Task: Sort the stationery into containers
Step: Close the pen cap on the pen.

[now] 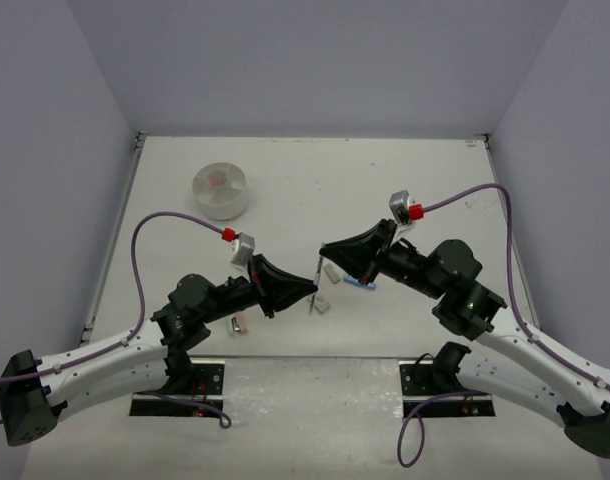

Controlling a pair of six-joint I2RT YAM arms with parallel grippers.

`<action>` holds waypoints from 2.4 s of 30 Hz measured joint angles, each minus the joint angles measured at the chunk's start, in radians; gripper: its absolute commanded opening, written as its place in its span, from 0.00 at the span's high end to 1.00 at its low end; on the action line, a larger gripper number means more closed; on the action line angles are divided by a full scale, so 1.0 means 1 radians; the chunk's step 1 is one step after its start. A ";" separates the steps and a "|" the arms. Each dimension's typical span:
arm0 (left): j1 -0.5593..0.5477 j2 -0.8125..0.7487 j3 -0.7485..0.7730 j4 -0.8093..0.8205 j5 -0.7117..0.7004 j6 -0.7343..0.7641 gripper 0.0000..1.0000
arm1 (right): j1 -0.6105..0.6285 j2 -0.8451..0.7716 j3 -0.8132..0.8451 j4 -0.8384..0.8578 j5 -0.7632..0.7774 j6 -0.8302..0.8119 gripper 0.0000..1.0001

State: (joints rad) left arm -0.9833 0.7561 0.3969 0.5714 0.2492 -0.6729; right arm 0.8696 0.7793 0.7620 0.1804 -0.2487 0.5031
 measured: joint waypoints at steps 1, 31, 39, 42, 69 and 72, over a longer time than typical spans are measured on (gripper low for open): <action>0.000 -0.004 0.000 -0.003 -0.002 0.004 1.00 | 0.000 -0.007 0.000 -0.004 0.001 -0.004 1.00; -0.006 0.016 0.012 -0.018 -0.062 0.004 1.00 | -0.007 0.024 -0.046 0.105 -0.004 0.012 0.94; -0.006 0.018 0.012 -0.036 -0.081 0.011 1.00 | -0.007 0.038 -0.041 0.089 0.006 0.007 0.86; -0.007 0.017 0.012 -0.052 -0.091 0.017 1.00 | -0.007 0.044 -0.033 0.070 0.008 -0.001 0.86; -0.008 0.017 0.105 -0.188 -0.067 0.067 1.00 | -0.007 -0.002 -0.004 0.000 0.017 -0.058 1.00; -0.008 0.013 0.106 -0.187 -0.061 0.068 1.00 | -0.007 -0.008 -0.004 0.000 0.013 -0.057 0.91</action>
State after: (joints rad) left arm -0.9913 0.7692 0.5030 0.3847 0.1884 -0.6048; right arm 0.8627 0.7711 0.7582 0.1807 -0.2357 0.4457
